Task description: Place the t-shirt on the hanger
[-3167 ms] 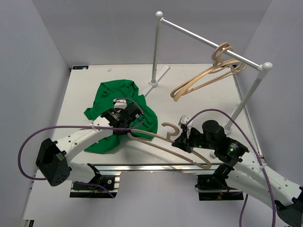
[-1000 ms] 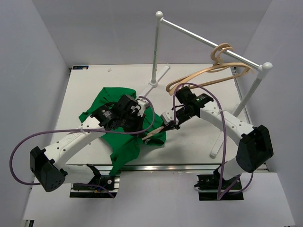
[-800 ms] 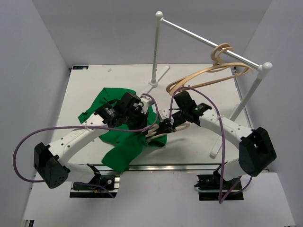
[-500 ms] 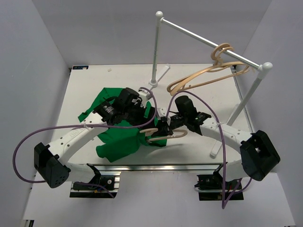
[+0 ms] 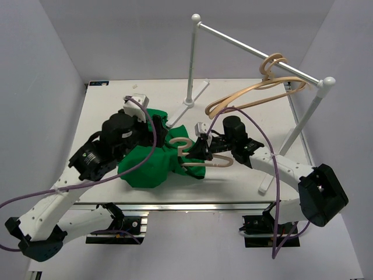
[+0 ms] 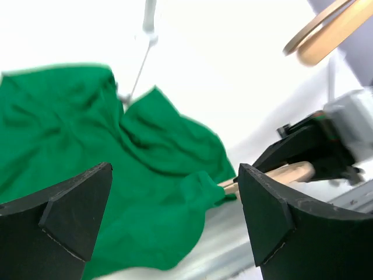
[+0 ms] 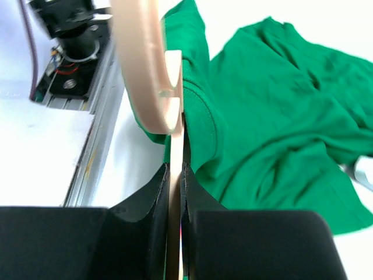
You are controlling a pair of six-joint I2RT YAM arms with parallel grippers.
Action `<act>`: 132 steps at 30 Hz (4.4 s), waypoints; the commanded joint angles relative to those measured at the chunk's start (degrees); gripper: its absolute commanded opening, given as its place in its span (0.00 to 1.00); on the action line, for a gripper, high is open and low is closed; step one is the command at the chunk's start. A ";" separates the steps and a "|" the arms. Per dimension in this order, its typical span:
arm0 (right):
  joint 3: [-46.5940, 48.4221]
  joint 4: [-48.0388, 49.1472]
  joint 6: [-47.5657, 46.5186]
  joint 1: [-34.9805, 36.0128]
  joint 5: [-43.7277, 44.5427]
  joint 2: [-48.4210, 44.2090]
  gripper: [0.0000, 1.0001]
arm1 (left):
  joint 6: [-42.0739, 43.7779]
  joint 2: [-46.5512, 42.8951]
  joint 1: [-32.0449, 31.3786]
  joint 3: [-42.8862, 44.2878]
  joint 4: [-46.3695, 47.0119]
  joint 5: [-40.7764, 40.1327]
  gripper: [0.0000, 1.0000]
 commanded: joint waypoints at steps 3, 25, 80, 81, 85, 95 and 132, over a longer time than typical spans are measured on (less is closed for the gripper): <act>1.40 6.20 7.20 -1.76 1.66 -0.63 0.00 | 14.23 3.60 -0.42 6.32 8.92 3.23 0.98; 0.16 4.63 5.89 -2.38 8.80 -8.19 0.00 | 75.34 2.82 1.25 -0.51 -6.89 23.30 0.98; 6.75 -50.81 48.92 20.83 88.22 -31.81 0.89 | 59.26 -8.00 8.37 -19.43 -0.39 19.00 0.00; 7.28 -52.58 50.17 20.91 89.54 -33.14 0.89 | 59.17 -7.91 8.37 -19.34 -0.47 18.82 0.00; 5.28 -55.43 55.45 20.91 85.79 -38.59 0.89 | 58.47 -7.56 8.72 -18.81 0.05 18.12 0.00; -9.49 -28.10 55.62 20.83 79.08 -26.57 0.89 | 50.21 -4.75 9.69 -17.23 5.07 15.74 0.00; -15.20 -15.86 58.89 8.10 85.87 -15.73 0.00 | 61.10 -11.25 10.39 -12.14 -14.26 35.25 0.00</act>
